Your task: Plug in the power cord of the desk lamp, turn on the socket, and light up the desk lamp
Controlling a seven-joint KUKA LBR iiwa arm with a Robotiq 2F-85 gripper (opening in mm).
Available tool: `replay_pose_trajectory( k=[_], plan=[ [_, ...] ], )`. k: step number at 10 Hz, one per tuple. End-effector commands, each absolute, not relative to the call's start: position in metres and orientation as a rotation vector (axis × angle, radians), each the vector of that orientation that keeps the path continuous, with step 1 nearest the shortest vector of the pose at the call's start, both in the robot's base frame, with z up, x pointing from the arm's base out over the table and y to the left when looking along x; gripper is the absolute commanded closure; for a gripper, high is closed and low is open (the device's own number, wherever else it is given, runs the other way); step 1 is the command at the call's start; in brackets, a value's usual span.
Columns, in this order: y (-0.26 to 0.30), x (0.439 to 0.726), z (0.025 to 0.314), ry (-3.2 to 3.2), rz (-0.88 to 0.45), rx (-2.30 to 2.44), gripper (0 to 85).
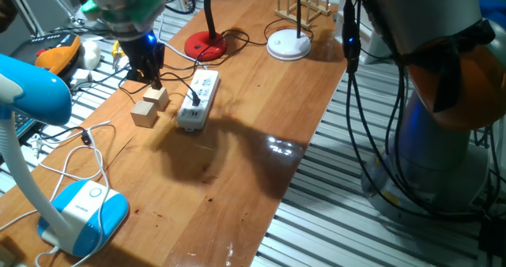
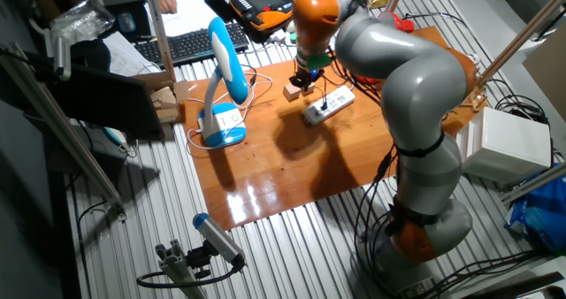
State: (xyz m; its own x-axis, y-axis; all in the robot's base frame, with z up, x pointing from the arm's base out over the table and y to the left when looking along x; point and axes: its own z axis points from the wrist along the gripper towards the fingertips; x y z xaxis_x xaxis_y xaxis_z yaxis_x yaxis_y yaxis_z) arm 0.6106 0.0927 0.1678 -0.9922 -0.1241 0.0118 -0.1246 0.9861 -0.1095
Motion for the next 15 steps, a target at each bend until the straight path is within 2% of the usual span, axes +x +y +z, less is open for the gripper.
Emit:
replay_pose_trajectory(
  k=[1,3,5,8,9,15],
  plan=[
    [0.093,0.611,0.168,-3.100,0.187,0.474,85.0],
    [0.043,0.633,0.183,-3.094,0.166,0.589,85.0],
    [-0.017,0.655,0.185,-3.081,0.225,0.628,85.0],
    [-0.072,0.668,0.159,-3.113,0.275,0.488,85.0],
    [-0.082,0.667,0.150,-3.120,0.231,0.481,85.0],
    [-0.078,0.667,0.150,-3.082,0.092,0.550,85.0]
  ],
)
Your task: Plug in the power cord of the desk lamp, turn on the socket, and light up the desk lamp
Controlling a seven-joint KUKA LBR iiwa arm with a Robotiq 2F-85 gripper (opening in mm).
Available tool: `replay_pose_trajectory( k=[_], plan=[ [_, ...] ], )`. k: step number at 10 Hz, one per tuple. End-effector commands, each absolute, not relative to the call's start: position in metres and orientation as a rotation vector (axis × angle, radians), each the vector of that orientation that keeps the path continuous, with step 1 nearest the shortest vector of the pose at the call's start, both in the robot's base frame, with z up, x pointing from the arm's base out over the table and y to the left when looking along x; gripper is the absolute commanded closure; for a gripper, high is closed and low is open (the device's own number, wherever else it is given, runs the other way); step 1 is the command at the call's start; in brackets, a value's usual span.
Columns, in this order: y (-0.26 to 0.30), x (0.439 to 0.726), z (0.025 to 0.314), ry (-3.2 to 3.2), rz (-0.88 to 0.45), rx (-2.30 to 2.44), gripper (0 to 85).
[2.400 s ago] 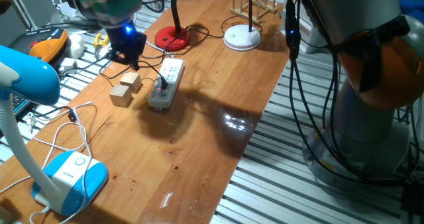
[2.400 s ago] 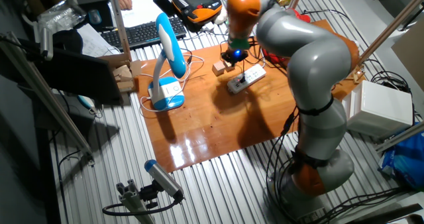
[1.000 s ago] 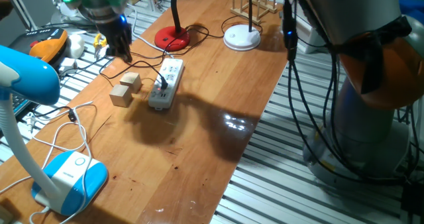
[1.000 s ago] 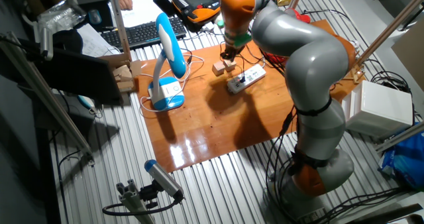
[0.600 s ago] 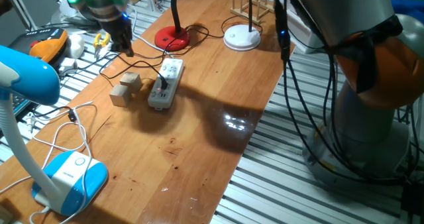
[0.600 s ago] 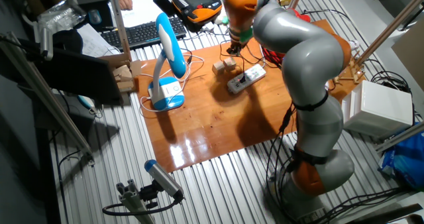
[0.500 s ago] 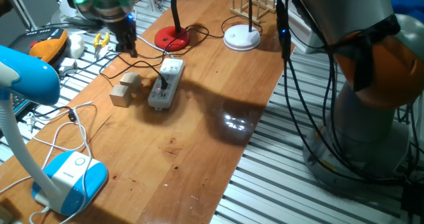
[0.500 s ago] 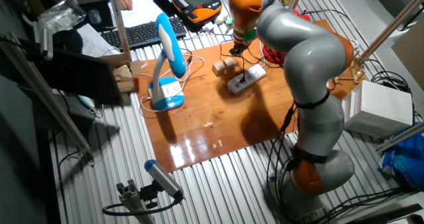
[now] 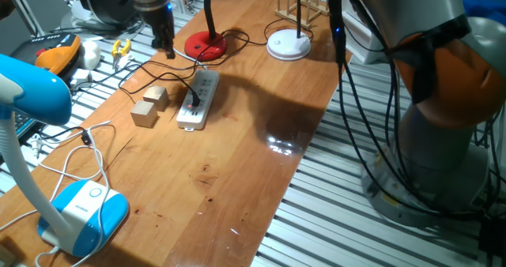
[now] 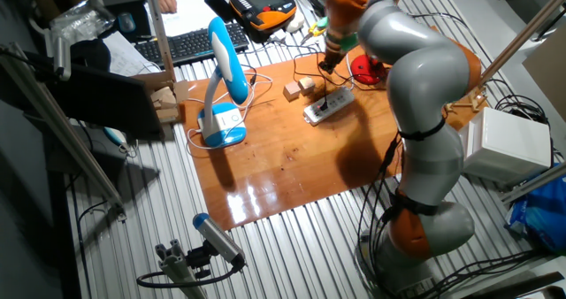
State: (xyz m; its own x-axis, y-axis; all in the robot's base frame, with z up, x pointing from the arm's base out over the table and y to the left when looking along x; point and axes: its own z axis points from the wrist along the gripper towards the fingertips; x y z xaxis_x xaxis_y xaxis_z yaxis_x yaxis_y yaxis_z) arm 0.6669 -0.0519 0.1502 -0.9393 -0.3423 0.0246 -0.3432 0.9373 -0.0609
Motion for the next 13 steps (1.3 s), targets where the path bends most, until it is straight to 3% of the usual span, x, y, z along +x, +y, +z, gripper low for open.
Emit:
replay_pose_trajectory(
  k=[1,5,6,9,10,12,13],
  plan=[
    [-0.078,0.667,0.150,-3.062,0.121,0.506,85.0],
    [-0.078,0.667,0.150,-3.066,0.324,0.170,85.0],
    [-0.078,0.667,0.150,-3.063,0.435,0.153,85.0],
    [-0.078,0.667,0.150,-3.082,0.527,0.083,85.0],
    [-0.080,0.670,0.149,-3.083,0.581,0.042,68.0],
    [-0.084,0.680,0.145,-3.088,0.661,-0.035,68.0],
    [-0.087,0.682,0.142,-3.093,0.679,-0.059,51.0]
  ],
)
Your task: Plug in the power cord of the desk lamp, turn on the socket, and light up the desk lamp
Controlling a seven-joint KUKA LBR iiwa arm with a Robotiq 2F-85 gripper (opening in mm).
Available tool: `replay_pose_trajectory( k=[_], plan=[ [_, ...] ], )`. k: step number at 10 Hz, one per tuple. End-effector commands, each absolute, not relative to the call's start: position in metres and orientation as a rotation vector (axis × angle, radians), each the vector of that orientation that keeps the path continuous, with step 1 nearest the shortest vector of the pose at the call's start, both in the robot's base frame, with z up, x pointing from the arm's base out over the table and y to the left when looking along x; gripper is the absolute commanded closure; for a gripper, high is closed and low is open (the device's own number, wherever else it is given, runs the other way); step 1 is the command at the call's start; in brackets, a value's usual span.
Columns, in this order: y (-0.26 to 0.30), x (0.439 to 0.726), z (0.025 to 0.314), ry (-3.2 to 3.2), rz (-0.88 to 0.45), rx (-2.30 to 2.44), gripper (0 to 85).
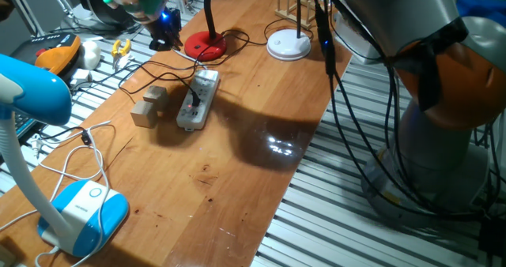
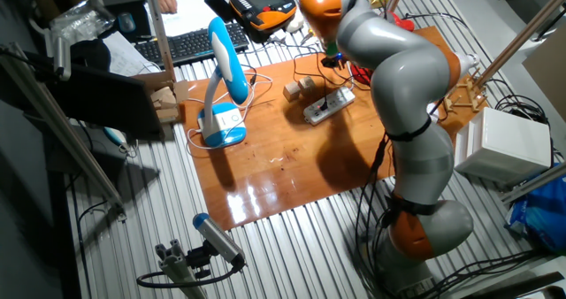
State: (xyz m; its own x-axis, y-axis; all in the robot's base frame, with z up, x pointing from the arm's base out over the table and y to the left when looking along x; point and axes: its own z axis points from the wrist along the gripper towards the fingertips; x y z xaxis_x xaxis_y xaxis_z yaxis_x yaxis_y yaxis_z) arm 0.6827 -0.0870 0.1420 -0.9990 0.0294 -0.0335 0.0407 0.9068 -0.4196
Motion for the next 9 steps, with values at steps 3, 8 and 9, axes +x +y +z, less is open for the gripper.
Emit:
replay_pose_trajectory(
  k=[3,8,9],
  plan=[
    [-0.100,0.690,0.136,3.019,-0.703,0.072,51.0],
    [-0.122,0.699,0.131,2.961,-0.835,0.017,85.0],
    [-0.133,0.703,0.134,2.959,-0.860,-0.003,85.0]
  ],
)
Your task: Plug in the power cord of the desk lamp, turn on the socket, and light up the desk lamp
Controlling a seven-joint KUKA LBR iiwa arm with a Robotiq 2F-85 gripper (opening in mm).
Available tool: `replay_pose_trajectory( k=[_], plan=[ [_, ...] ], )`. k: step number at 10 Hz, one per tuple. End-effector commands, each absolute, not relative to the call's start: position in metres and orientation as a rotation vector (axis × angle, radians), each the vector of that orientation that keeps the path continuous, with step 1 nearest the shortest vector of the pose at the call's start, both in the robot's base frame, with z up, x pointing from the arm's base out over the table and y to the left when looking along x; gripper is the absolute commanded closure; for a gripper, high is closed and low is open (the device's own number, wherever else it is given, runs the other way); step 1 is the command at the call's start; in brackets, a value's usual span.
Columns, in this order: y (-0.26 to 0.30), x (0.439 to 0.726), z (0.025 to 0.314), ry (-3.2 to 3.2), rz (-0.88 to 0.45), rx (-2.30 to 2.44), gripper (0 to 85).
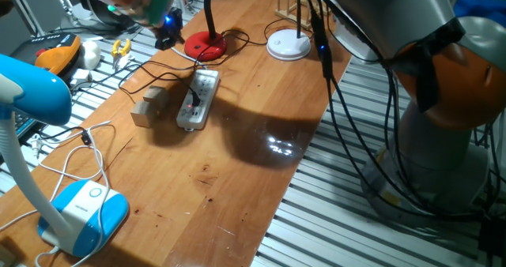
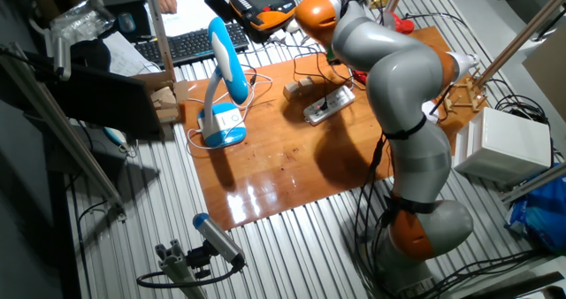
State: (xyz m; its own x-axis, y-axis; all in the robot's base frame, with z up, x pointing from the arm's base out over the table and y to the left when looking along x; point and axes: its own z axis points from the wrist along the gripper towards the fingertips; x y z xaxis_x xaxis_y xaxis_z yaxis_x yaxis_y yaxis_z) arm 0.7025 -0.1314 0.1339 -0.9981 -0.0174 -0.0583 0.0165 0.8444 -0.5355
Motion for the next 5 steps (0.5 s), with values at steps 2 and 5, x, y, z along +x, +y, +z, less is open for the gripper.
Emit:
replay_pose_trajectory(
  k=[2,5],
  plan=[
    [-0.139,0.706,0.130,2.917,-0.949,0.027,85.0],
    [-0.149,0.709,0.120,2.868,-1.040,0.046,85.0]
  ],
)
